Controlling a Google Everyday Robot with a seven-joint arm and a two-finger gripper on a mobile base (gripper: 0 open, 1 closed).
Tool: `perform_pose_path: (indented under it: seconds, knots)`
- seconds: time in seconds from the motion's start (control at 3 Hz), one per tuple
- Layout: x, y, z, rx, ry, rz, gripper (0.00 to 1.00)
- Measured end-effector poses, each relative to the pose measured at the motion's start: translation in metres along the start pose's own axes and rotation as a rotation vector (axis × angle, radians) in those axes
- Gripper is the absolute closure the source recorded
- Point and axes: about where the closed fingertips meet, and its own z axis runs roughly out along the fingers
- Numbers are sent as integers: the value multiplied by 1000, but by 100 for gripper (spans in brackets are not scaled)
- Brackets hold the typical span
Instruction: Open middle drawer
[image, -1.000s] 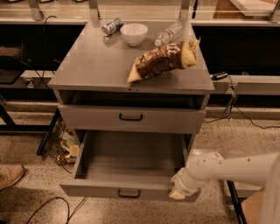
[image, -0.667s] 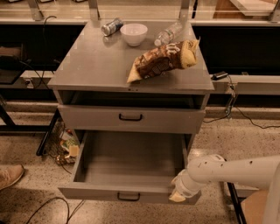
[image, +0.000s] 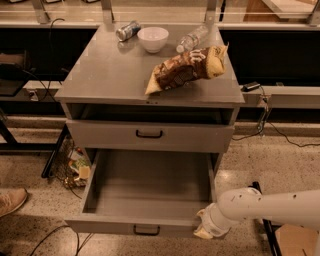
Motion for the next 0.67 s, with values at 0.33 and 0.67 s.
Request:
perform_pose_path:
  seconds: [0.33,0.67]
  knots:
    - [0,0,0,0,0,0,50]
    - [0,0,0,0,0,0,27]
